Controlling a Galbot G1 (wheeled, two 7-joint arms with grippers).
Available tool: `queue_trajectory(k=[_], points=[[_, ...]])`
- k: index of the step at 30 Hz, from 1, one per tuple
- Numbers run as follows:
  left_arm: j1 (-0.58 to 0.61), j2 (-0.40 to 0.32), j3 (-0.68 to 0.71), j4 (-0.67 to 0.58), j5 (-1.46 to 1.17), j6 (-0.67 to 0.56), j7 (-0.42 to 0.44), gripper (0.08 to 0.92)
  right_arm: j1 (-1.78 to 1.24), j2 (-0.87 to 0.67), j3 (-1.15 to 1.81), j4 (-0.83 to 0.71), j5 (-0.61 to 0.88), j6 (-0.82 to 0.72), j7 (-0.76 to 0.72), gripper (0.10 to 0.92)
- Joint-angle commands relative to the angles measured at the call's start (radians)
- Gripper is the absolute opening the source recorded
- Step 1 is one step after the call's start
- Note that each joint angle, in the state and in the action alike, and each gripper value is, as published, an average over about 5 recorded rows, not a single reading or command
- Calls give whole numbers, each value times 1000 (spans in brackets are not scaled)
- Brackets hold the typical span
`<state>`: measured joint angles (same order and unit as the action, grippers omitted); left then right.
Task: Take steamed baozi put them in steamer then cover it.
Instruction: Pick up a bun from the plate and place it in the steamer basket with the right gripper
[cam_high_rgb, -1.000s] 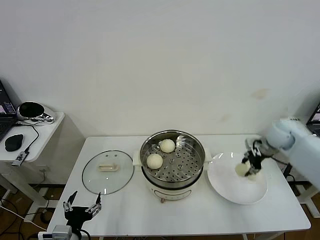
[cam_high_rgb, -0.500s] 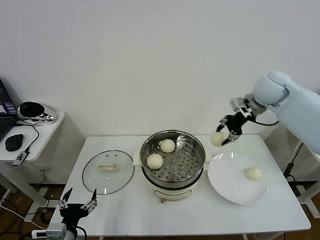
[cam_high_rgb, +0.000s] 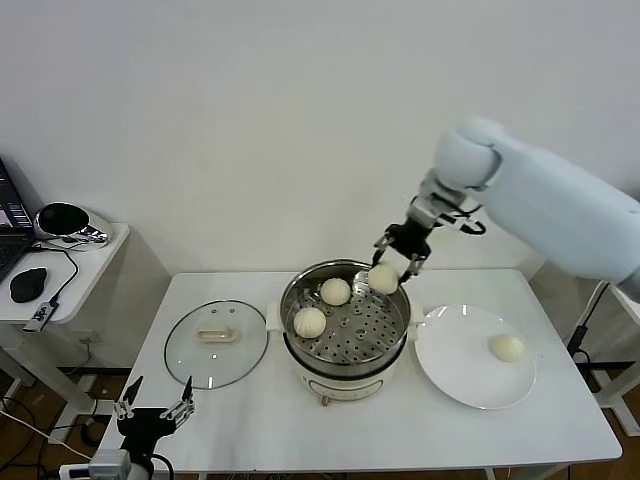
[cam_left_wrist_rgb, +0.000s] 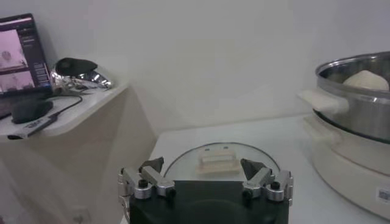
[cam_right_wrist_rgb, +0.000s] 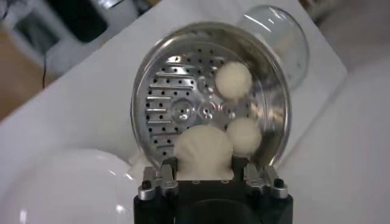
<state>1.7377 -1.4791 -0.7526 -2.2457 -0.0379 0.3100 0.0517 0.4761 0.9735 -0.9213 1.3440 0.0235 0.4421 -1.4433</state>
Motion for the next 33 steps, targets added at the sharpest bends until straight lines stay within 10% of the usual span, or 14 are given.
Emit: queue_trajectory(k=[1, 20, 33], points=[[5, -4, -3, -14, -3, -2, -2, 823, 6, 108, -89, 10, -97, 244, 30, 559], [3, -3, -2, -11, -18, -2, -7, 823, -149, 152, -67, 96, -409, 301, 103, 560], [0, -9, 3, 1, -13, -2, -7, 823, -179, 134, -91, 117, -327, 269, 105, 560]])
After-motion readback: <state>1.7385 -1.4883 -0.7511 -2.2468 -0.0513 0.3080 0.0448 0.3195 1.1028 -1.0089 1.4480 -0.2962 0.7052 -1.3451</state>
